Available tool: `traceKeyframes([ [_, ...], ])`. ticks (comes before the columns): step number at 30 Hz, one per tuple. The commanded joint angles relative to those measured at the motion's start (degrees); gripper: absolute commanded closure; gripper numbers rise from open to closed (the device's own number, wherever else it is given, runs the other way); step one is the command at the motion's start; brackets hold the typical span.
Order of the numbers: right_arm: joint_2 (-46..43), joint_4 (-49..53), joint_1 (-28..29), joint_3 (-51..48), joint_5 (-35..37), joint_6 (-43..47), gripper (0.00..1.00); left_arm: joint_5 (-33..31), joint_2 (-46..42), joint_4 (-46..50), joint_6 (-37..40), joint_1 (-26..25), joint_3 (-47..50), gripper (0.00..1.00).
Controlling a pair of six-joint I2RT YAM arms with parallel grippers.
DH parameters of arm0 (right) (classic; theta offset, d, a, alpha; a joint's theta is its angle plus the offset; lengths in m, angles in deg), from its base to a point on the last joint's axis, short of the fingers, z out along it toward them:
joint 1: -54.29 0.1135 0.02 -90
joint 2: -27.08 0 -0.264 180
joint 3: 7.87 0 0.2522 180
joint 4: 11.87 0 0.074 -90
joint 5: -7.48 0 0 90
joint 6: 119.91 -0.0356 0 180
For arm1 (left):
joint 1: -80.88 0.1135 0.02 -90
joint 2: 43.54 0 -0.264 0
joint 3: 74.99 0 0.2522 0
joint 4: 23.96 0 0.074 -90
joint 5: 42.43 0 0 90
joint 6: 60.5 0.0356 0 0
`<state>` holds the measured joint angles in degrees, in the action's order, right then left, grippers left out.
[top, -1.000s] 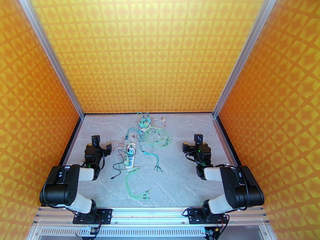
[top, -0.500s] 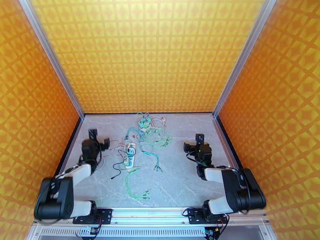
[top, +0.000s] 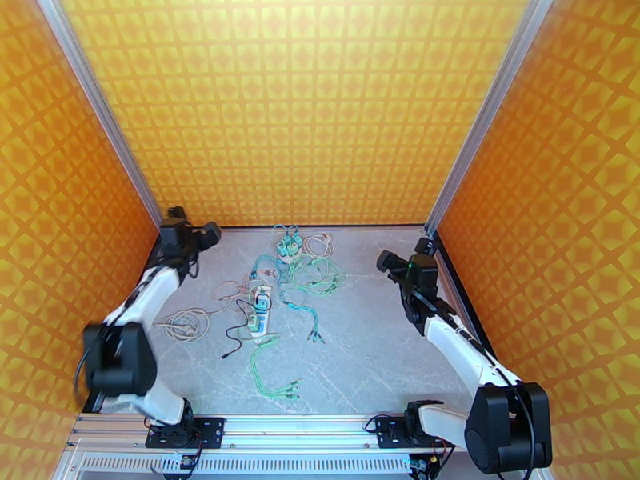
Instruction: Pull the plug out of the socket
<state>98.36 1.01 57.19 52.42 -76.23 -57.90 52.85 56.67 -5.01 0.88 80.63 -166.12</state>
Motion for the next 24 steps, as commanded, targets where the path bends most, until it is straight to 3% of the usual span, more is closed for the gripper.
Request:
traceKeyframes([
  [1, 0.34, 6.33, 0.27, 3.56, -8.04, -3.1, 0.01, 3.63, 7.81, 4.97, -4.65, -3.44, -9.2, 0.2],
  [7, -1.82, 11.25, 0.36, 6.24, -9.49, -2.69, 0.02, 6.23, 22.84, 6.44, -6.08, -7.57, -24.37, 0.35],
  [11, -3.32, 12.18, 0.43, 6.43, -10.65, -3.3, 0.02, 7.69, 32.6, 7.86, -7.83, -9.47, -34.72, 0.53],
  [18, -3.13, 14.55, 0.69, 8.47, -11.79, -1.81, 0.02, 8.15, 44.86, 8.51, -10.97, -11.16, -47.5, 0.59],
  [24, -2.3, 15.28, 0.97, 9.65, -12.74, -1.02, 0.02, 13.85, 51.77, 8.37, -10.4, -12.34, -54.22, 0.59],
])
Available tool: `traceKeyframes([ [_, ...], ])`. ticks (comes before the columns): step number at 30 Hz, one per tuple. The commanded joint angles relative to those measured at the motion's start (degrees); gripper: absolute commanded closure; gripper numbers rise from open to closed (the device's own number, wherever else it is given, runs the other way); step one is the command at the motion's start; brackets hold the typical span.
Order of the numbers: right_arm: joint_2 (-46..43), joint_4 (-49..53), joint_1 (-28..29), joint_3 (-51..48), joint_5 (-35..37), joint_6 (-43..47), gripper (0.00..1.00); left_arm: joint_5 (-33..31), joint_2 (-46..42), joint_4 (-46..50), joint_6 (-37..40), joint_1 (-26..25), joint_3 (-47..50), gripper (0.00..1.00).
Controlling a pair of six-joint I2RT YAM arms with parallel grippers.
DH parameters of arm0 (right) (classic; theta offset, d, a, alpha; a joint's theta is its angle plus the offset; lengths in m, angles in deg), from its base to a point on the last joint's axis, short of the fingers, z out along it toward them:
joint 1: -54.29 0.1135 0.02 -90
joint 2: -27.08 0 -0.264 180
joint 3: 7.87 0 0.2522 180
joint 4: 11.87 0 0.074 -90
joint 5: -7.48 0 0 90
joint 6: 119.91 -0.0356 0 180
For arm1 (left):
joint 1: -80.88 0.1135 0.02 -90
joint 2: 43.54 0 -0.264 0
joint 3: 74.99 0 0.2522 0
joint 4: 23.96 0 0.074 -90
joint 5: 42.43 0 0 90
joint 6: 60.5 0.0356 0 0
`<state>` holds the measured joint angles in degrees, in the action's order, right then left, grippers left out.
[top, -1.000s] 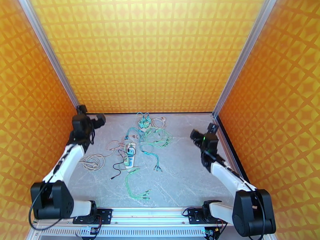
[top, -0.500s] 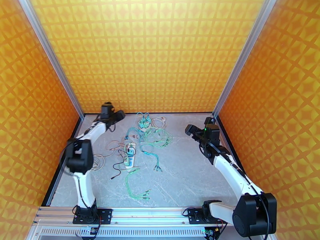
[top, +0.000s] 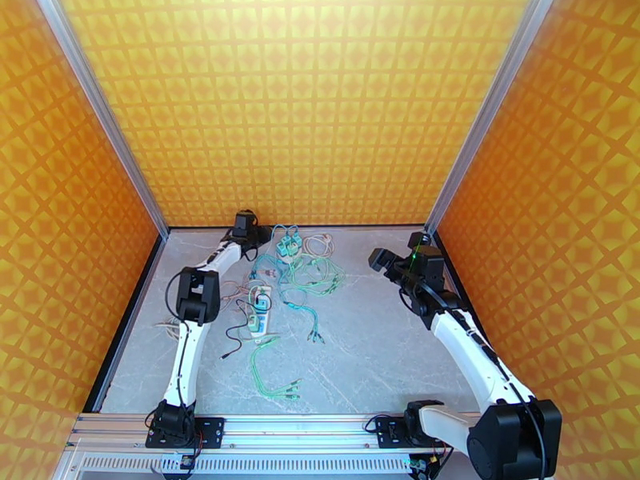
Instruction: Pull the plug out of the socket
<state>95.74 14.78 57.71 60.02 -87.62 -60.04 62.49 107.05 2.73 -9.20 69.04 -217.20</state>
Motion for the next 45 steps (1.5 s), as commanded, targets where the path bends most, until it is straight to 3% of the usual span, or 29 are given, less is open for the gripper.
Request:
traceKeyframes([
  [1, 0.37, 1.66, 0.49, 2.2, -1.48, 1.41, 0.01, 5.14, 2.0, 0.69, 0.05, -1.2, -3.54, 0.58],
  [14, 2.62, 0.52, 0.62, 1.91, -2.74, 1.7, 0.02, 14.55, -0.29, 4.34, 4.94, -9.27, 0.2, 0.59],
  [25, 3.06, -0.45, 0.73, 0.94, -3.34, 0.95, 0.02, 14.46, -7.85, 7.28, 5.83, -18.7, 10.99, 0.6],
  [29, 2.71, 0.25, 0.8, 0.42, -2.2, 2.37, 0.02, 11.51, -11.69, 7.71, 6.01, -21.42, 16.2, 0.57],
  [33, 2.95, 1.79, 1.05, 0.64, 1.13, 3.55, 0.01, 8.19, -16.54, 7.91, 5.42, -21.01, 19.77, 0.52],
  [41, 6.3, 6.18, 4.35, 4.88, 1.96, 7.19, 0.02, 1.04, -24.47, 15.29, 9.5, -17.48, 17.82, 0.44],
  [45, 10.27, 8.86, 6.77, 7.71, -0.45, 9.34, 0.2, -1.1, -28.89, 15.78, 9.67, -15.04, 20.45, 0.38],
])
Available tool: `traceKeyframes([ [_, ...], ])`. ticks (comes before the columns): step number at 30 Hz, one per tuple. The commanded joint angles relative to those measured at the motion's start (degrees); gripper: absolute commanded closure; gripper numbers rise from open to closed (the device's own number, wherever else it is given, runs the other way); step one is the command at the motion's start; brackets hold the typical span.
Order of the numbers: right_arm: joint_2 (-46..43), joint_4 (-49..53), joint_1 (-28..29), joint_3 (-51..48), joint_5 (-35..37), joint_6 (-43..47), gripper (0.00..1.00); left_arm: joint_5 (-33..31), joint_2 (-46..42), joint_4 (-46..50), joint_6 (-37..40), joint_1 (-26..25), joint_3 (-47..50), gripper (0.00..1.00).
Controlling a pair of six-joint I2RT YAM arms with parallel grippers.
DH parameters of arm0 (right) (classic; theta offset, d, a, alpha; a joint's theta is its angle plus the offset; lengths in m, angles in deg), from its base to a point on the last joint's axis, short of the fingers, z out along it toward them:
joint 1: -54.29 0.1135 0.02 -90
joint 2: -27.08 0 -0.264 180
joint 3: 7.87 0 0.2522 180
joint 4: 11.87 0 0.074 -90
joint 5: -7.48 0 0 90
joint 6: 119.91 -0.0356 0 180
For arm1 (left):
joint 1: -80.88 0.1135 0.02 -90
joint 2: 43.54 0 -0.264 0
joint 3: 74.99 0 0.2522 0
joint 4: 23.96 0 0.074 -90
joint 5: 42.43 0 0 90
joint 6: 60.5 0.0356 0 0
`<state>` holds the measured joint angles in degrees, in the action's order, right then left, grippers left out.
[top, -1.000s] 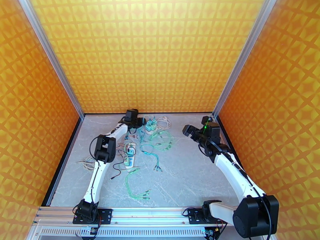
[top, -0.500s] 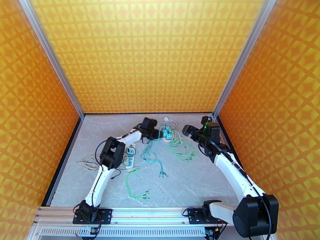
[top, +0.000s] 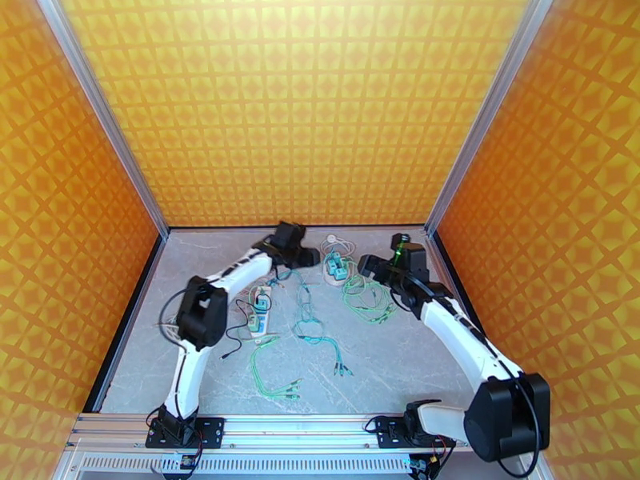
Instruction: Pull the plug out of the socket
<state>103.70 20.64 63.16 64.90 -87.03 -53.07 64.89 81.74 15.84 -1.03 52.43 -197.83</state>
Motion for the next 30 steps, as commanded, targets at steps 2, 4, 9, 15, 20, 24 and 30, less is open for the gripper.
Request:
traceKeyframes([
  [2, 4.88, 3.23, 2.57, 3.7, -1.49, 3.14, 0.29, -4.45, -6.17, 2.31, 1.73, 2.55, 2.79, 0.34],
  [4, 7.46, 2.4, 4.26, 4.07, -1.01, 4.18, 0.39, -4.84, -8.88, 1.48, 1.78, 3.2, 4.84, 0.3],
  [9, 15.84, 2.34, 7.44, 7.8, 0.7, 6.63, 0.44, -6.26, -16.06, -0.13, 2.8, 3.4, 11.17, 0.12],
  [15, 24.04, 2.74, 8.1, 12.72, 3.61, 8.42, 0.45, -6.94, -24.72, -4.45, -0.61, 3.42, 22.79, 0.01],
  [20, 30.0, 4.96, 8.03, 18.0, 5.89, 11.86, 0.45, -6.37, -31.41, -11.43, -7.15, 4.14, 33.09, 0.01],
  [24, 33.12, 4.29, 8.13, 20.11, 6.1, 13.38, 0.44, -6.38, -34.76, -12.35, -6.98, 4.24, 36.89, 0.01],
  [30, 37.16, 4.57, 8.18, 22.94, 8.18, 15.45, 0.44, -6.13, -37.0, -9.43, -5.54, 4.11, 37.53, 0.0],
])
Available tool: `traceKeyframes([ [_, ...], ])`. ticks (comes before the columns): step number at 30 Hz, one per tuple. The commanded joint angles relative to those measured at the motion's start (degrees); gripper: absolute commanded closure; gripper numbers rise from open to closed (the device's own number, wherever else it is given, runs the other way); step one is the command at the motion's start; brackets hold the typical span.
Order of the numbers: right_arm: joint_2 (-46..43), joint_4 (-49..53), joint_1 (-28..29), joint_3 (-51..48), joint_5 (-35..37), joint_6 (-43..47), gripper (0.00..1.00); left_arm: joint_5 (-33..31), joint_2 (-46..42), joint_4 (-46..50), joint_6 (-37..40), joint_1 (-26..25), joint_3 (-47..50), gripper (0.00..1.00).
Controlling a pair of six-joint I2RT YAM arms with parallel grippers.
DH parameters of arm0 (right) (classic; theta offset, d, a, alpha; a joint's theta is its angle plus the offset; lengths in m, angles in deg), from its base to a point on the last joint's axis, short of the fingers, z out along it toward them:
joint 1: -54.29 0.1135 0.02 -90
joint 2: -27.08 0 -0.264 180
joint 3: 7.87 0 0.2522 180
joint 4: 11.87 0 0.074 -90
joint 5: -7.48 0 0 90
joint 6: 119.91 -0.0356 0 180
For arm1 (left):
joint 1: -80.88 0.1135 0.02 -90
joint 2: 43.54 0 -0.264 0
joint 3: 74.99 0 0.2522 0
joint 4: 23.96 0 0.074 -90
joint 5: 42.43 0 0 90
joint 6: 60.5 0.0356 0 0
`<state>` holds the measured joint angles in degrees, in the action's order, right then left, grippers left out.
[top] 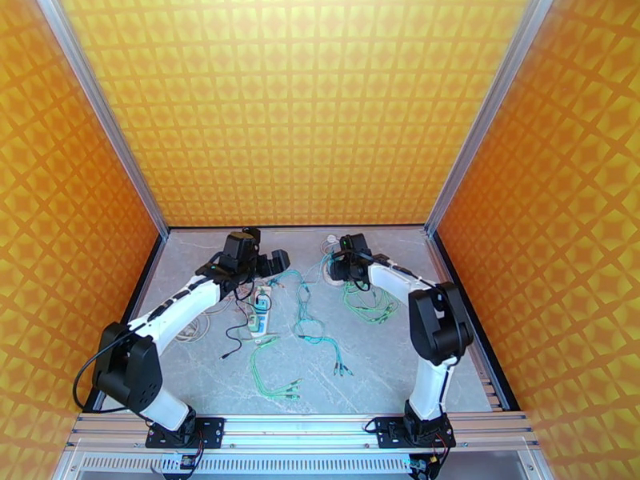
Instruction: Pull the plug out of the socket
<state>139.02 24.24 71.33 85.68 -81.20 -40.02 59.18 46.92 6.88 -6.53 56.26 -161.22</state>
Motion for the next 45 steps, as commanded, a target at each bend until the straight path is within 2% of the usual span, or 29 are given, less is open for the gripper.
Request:
traceKeyframes([
  [1, 2.3, 0.61, 0.01, 2.22, 2.57, 2.84, 0.46, -0.32, -2.53, -0.54, -0.16, 0.12, 1.32, 0.0],
  [8, 3.67, 1.53, 1.39, 4.08, 2.63, 4.46, 0.59, 1.97, -2.02, 1.75, -2.77, -3.92, 1.19, 0.07],
  [10, 2.97, 1.93, 2.17, 3.89, 2.37, 3.94, 0.65, 4.01, -1.21, 0.45, -4.5, -5.22, 1.62, 0.11],
  [18, -2.31, 0.09, 4.56, -2.07, 1.17, -2.21, 0.66, 11.57, 6.61, -2.88, -6.81, -11.28, -0.26, 0.28],
  [21, -4.31, -1.52, 5.19, -4.75, 0.7, -4.25, 0.66, 11.94, 9.76, -1.95, -6.96, -12.72, -0.58, 0.37],
  [23, -5.85, -2.42, 5.6, -6.84, 1.02, -5.07, 0.67, 12.58, 11.41, -3.04, -8.38, -12.73, 0.21, 0.51],
  [24, -6.55, -2.57, 5.64, -7.66, 0.72, -5.39, 0.67, 12.84, 11.92, -3.56, -9.05, -12.73, 0.45, 0.52],
  [29, -10.77, -3.87, 6.16, -12.2, -0.35, -5.89, 0.67, 13.67, 15.43, -9.09, -12.18, -12.73, 0.83, 0.52],
  [35, -13.59, -3.89, 6.35, -15.88, -0.44, -5.06, 0.68, 13.69, 21.96, -14.76, -15.47, -11.0, -3.08, 0.52],
  [41, -14.56, -3.46, 6.79, -17.04, -0.35, -4.59, 0.68, 14.37, 27.82, -13.82, -14.09, -10.53, -10.93, 0.5],
  [45, -14.62, -3.14, 7.04, -17.04, 0.42, -4.23, 0.68, 15.03, 28.61, -15.37, -13.73, -10.4, -12.37, 0.48],
])
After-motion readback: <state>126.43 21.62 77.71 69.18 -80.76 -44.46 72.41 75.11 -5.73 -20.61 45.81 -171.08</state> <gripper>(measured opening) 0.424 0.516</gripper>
